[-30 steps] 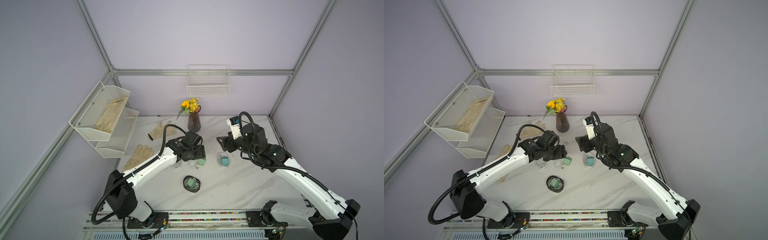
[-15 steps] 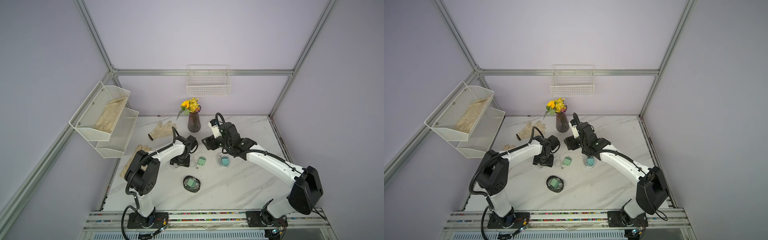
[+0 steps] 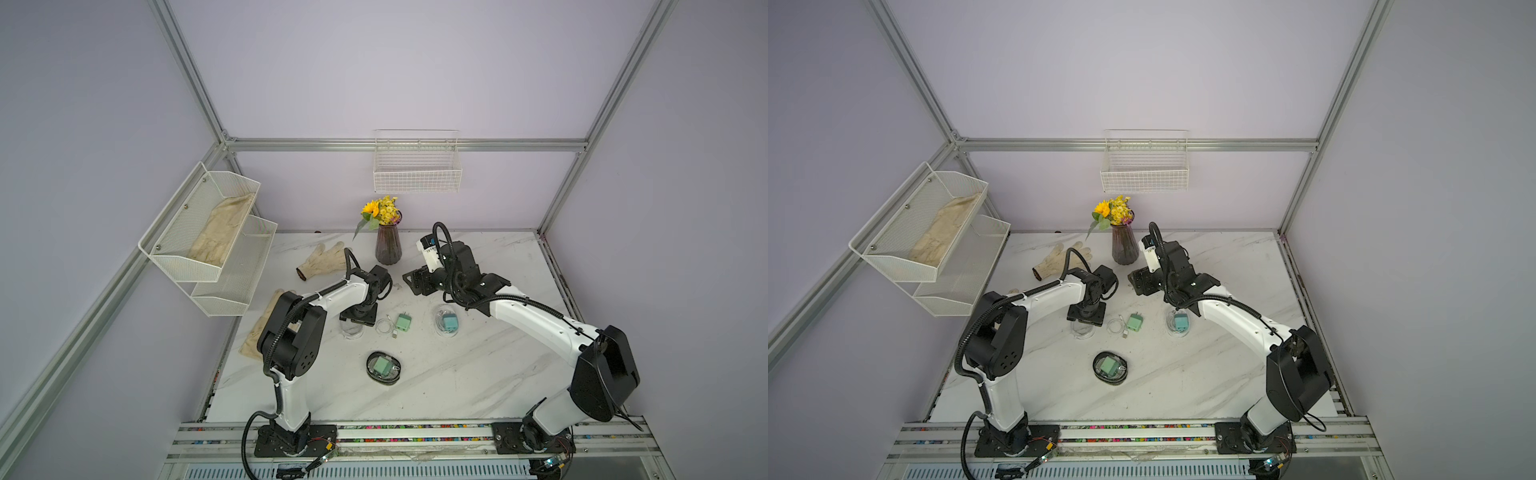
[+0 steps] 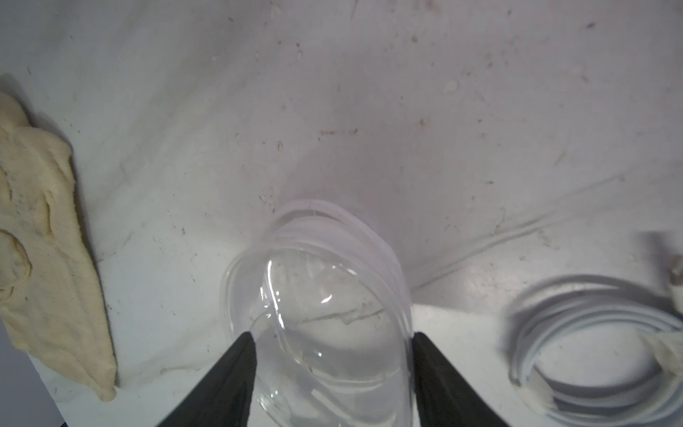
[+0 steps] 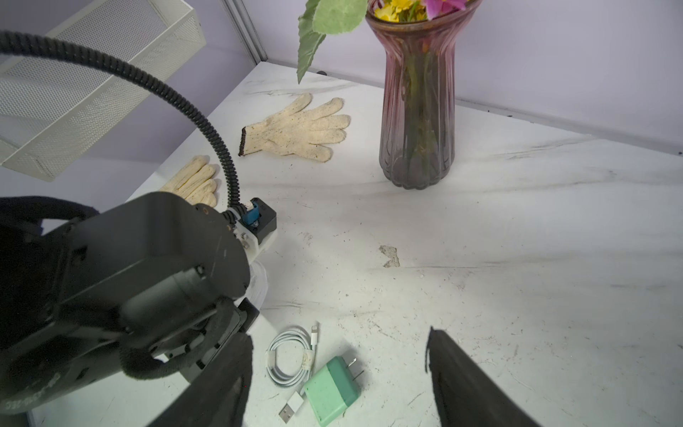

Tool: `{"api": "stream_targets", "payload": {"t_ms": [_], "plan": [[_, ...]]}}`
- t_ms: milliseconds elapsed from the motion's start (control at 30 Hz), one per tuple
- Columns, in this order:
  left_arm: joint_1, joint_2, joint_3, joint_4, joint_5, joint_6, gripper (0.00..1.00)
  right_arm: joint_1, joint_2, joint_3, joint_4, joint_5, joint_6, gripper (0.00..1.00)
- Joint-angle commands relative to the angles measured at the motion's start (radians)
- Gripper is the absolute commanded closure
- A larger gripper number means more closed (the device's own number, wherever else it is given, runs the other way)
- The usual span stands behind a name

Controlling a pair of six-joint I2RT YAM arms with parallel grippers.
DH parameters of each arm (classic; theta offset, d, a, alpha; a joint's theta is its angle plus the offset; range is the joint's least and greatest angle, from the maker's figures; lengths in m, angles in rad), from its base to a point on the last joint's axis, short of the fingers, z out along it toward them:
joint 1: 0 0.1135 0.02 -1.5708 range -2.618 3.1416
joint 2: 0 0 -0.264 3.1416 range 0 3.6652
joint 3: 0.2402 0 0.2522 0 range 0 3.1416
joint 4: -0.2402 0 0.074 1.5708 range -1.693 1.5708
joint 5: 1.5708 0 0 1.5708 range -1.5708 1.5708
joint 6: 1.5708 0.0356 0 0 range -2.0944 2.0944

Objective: Pack away charging kits
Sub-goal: Pick up the storage bag at the center of the board, then pick up the charging cable from the center of the board.

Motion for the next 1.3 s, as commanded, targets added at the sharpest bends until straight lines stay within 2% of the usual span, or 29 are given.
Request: {"api": "stream_targets", "payload": {"t_ms": [0, 100, 133, 167, 267, 333, 533, 767, 1000, 1100, 1267], "plan": [[0.025, -0.025, 0.018, 0.065, 0.020, 0.042, 0.47, -0.005, 0.009, 0.004, 0.037, -0.015, -0.009, 0.23], [0.031, -0.044, -0.004, 0.091, 0.050, 0.049, 0.69, -0.005, 0.017, 0.011, 0.036, -0.017, -0.010, 0.24], [0.033, -0.051, -0.010, 0.098, 0.061, 0.049, 0.81, -0.006, 0.020, 0.015, 0.037, -0.018, -0.010, 0.24], [0.032, -0.057, -0.015, 0.104, 0.070, 0.051, 0.85, -0.004, 0.025, 0.018, 0.035, -0.024, -0.011, 0.24], [0.042, -0.072, -0.030, 0.119, 0.105, 0.053, 0.89, -0.005, 0.038, 0.030, 0.021, -0.037, -0.001, 0.25], [0.056, -0.093, -0.054, 0.147, 0.138, 0.048, 0.99, -0.004, 0.040, 0.028, 0.014, -0.042, 0.003, 0.26], [0.111, -0.170, -0.145, 0.216, 0.262, 0.025, 1.00, 0.025, 0.082, 0.004, 0.038, -0.151, 0.052, 0.33], [0.183, -0.255, -0.304, 0.387, 0.565, -0.079, 1.00, 0.116, 0.247, 0.004, 0.125, -0.243, 0.159, 0.49], [0.190, -0.349, -0.405, 0.476, 0.631, -0.138, 1.00, 0.152, 0.412, 0.072, 0.061, -0.173, 0.138, 0.50], [0.205, -0.368, -0.447, 0.526, 0.677, -0.167, 1.00, 0.153, 0.431, 0.080, 0.020, -0.134, 0.119, 0.50], [0.205, -0.368, -0.482, 0.563, 0.689, -0.174, 1.00, 0.153, 0.438, 0.093, -0.052, -0.062, 0.096, 0.49]]}}
